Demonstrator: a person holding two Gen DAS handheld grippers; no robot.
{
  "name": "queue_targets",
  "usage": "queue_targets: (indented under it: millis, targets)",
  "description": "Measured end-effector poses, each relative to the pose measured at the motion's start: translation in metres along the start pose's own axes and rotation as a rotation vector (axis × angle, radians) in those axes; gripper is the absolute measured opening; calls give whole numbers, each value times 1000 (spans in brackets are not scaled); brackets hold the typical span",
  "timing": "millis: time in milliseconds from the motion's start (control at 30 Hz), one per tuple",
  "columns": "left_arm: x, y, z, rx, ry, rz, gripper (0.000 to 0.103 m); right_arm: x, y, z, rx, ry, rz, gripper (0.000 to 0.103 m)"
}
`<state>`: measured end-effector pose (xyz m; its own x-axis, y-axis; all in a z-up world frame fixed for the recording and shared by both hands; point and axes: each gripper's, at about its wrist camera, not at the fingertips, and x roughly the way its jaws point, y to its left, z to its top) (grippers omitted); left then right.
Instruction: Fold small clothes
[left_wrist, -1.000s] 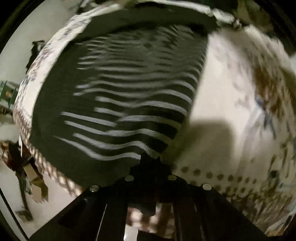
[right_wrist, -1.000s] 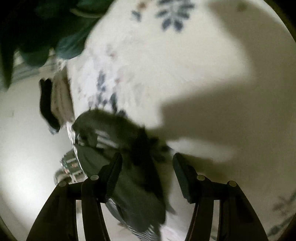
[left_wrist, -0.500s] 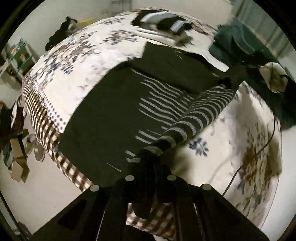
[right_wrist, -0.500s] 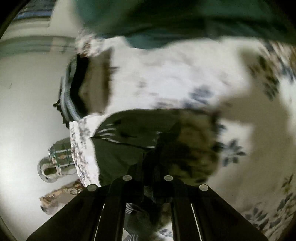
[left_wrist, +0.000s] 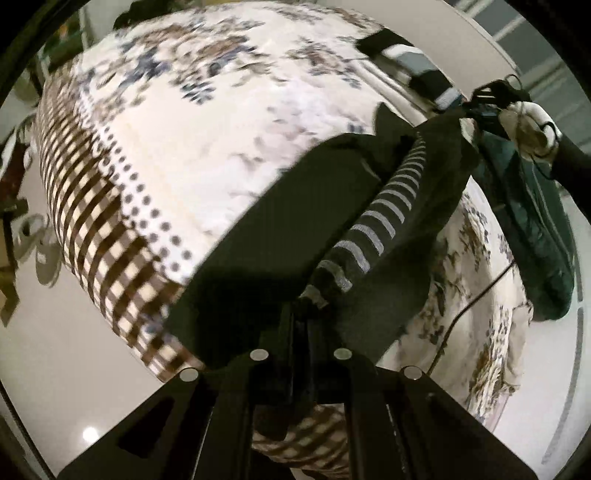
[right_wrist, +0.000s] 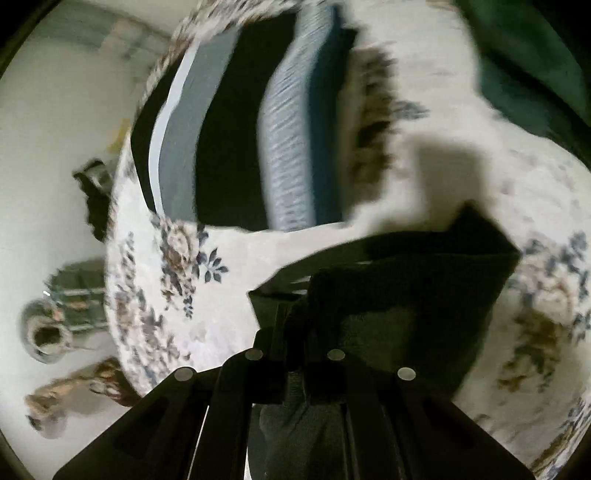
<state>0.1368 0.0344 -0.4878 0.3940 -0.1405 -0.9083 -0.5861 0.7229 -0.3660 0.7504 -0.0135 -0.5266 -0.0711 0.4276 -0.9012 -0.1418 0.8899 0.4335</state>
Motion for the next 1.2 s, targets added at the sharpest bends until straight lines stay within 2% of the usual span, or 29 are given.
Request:
queue_targets:
  millis: [133, 200, 267, 333, 400, 433, 500, 533, 567, 600, 667, 733, 800, 867, 900, 967, 1000, 1033, 1133, 1200]
  targets:
    - [19, 44, 14, -57, 39, -38, 4, 71, 62, 2, -75, 31, -126, 5]
    - [38, 70, 19, -119, 71, -79, 5, 98, 75, 2, -82, 55, -164, 6]
    - [56, 86, 22, -135, 126, -89, 8, 118, 81, -3, -100, 90, -183, 15]
    - [67, 102, 25, -133, 180, -71, 6, 121, 83, -13, -98, 123, -131, 41]
    - [66, 111, 27, -129, 190, -82, 7, 115, 80, -33, -97, 168, -80, 56]
    - [62, 113, 29, -120, 185, -92, 10, 107, 76, -45, -100, 171, -60, 56]
    - [55, 110, 32, -103, 182, -115, 29, 86, 65, -78, -134, 174, -51, 56]
    - [53, 107, 33, -95, 177, -125, 50, 76, 58, -96, -154, 170, -57, 58]
    - [52, 104, 36, -88, 169, -139, 58, 64, 48, -118, -172, 164, -66, 60]
    - [51, 96, 36, -74, 161, -159, 58, 56, 37, -139, -181, 164, -85, 61]
    - [55, 86, 39, -43, 175, -152, 58, 42, 9, -192, -184, 178, -119, 61]
    - [64, 66, 40, 31, 182, -118, 58, 36, -21, -235, -154, 200, -120, 61]
    - [74, 41, 37, 132, 173, -65, 58, 43, -55, -285, -79, 245, -76, 61]
    - [86, 22, 33, 222, 160, 41, 58, 56, -89, -331, 8, 280, -41, 61]
    - [94, 18, 32, 261, 157, 124, 58, 61, -104, -352, 50, 285, -39, 61]
    - [101, 27, 36, 270, 142, 258, 58, 71, -126, -383, 111, 286, -30, 61]
    - [98, 42, 42, 227, 125, 333, 58, 73, -135, -399, 138, 288, -18, 61]
    - [93, 54, 46, 188, 117, 359, 56, 74, -143, -412, 165, 288, 0, 61]
    - [61, 84, 56, 75, 77, 356, 56, 76, -156, -448, 211, 287, 68, 61]
    - [45, 86, 56, 67, 73, 297, 56, 77, -162, -470, 236, 293, 97, 61]
